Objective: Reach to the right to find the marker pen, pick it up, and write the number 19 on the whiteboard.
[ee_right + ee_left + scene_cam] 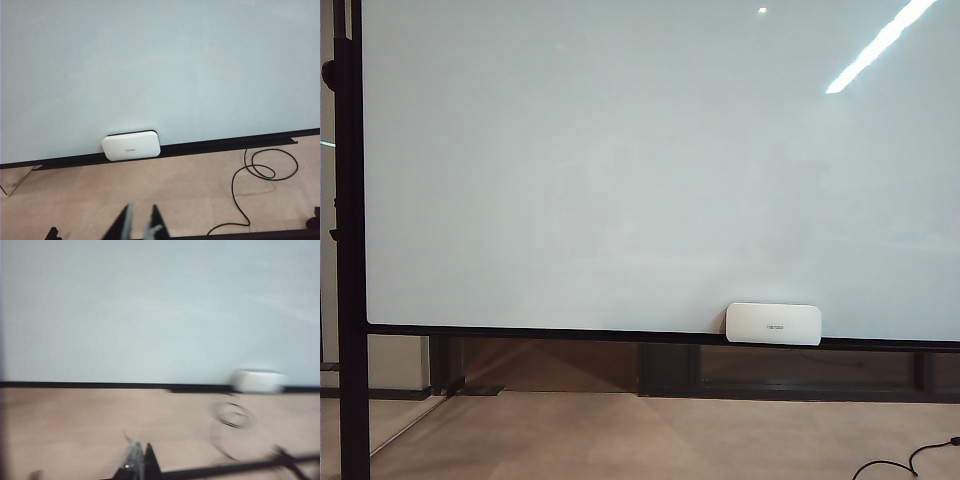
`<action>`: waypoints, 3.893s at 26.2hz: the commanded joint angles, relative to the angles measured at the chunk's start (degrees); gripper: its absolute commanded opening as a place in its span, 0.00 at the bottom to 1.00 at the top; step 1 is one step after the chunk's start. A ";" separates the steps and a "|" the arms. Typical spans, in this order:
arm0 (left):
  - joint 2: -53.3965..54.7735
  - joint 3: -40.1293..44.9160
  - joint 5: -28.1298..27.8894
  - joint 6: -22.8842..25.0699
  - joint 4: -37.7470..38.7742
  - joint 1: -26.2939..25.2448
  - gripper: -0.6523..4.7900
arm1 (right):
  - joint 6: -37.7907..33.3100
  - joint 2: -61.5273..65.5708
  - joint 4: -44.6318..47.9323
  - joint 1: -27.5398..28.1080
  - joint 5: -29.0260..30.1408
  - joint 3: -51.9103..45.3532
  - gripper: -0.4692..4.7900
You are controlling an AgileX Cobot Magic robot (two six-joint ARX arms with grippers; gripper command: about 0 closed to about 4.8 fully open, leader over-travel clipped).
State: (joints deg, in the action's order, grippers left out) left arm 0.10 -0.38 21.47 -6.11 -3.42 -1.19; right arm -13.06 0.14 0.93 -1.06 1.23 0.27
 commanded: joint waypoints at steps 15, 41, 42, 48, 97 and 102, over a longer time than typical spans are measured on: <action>0.04 -0.13 8.63 0.11 -3.56 14.69 0.11 | 2.14 4.44 10.32 -0.09 -1.27 9.49 0.09; 0.04 -0.13 3.37 3.45 0.46 14.82 0.11 | 16.22 46.95 29.35 17.73 1.81 34.05 0.09; 0.07 -0.13 2.45 4.15 0.81 14.82 0.11 | 13.88 47.17 29.79 19.65 2.47 34.05 0.09; 0.04 -0.13 1.88 3.43 -0.11 14.84 0.11 | 8.13 53.81 32.39 29.33 8.28 34.05 0.09; 62.03 -8.92 8.04 0.37 -46.86 19.43 0.11 | 5.92 129.44 47.10 62.12 55.95 79.67 0.09; 62.05 -8.92 6.69 0.33 -46.80 19.56 0.11 | 2.10 136.76 46.31 61.77 58.99 89.15 0.09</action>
State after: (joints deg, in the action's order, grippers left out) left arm 62.30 -9.04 28.77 -5.67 -49.50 18.37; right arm -9.50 135.70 47.24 60.80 58.81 87.68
